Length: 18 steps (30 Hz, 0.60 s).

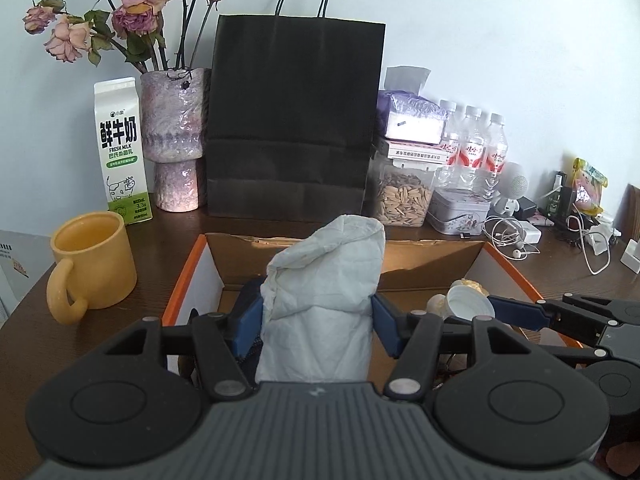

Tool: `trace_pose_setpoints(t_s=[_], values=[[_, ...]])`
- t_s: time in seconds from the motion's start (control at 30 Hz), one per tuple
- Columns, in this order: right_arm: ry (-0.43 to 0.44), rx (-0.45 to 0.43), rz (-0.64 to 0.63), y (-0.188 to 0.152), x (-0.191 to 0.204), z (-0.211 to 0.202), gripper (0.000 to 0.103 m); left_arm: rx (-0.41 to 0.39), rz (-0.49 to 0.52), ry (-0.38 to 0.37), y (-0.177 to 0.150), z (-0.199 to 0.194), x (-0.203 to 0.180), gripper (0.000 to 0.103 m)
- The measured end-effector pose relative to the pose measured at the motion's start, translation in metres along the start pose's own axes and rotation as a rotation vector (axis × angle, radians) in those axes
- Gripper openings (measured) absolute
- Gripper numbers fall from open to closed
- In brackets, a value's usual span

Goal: Organize objects
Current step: 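Carry the cloth and cap over the box and open both tools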

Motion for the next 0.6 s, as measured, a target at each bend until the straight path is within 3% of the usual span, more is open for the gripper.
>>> trace_pose_setpoints(t_s=[0.1,0.13,0.2,0.23,0.3,0.33,0.37,0.6], values=[[-0.002,-0.006,-0.004,0.0003,0.0008,-0.0019,0.039,0.001,0.007,0.0,-0.0004,0.0002,-0.0025,0.062],[-0.003,-0.005,-0.005,0.0002,0.0012,-0.0019,0.039,0.001,0.007,0.0,-0.0001,0.0003,-0.0026,0.067],[-0.008,-0.002,-0.01,-0.0003,0.0017,-0.0016,0.04,-0.011,0.004,0.013,0.0003,-0.0018,-0.0023,0.086],[-0.013,0.0,-0.012,-0.0006,0.0019,-0.0013,0.044,-0.02,-0.002,0.021,0.001,-0.0031,-0.0015,0.103],[-0.033,0.001,-0.018,-0.0014,0.0024,-0.0007,0.086,-0.044,-0.012,0.025,0.0021,-0.007,0.0001,0.103],[-0.045,-0.004,-0.02,-0.0019,0.0026,-0.0008,0.098,-0.043,-0.015,0.024,0.0028,-0.0074,0.0003,0.103],[-0.052,-0.009,-0.02,-0.0021,0.0023,-0.0015,0.103,-0.042,-0.016,0.024,0.0029,-0.0075,0.0005,0.103],[-0.045,-0.019,-0.013,-0.0004,0.0011,-0.0063,0.103,-0.026,-0.007,0.027,0.0005,-0.0036,-0.0017,0.103]])
Point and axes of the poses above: each gripper's, at about its wrist camera, not at the fingertips, and z roughly the way its jaws point, x to its left, y to its top, the point moved 1 cm from there along z, roughly the way its jaws point, and after that the axes turned 14 degrees about -y, right-handed, at the moved point
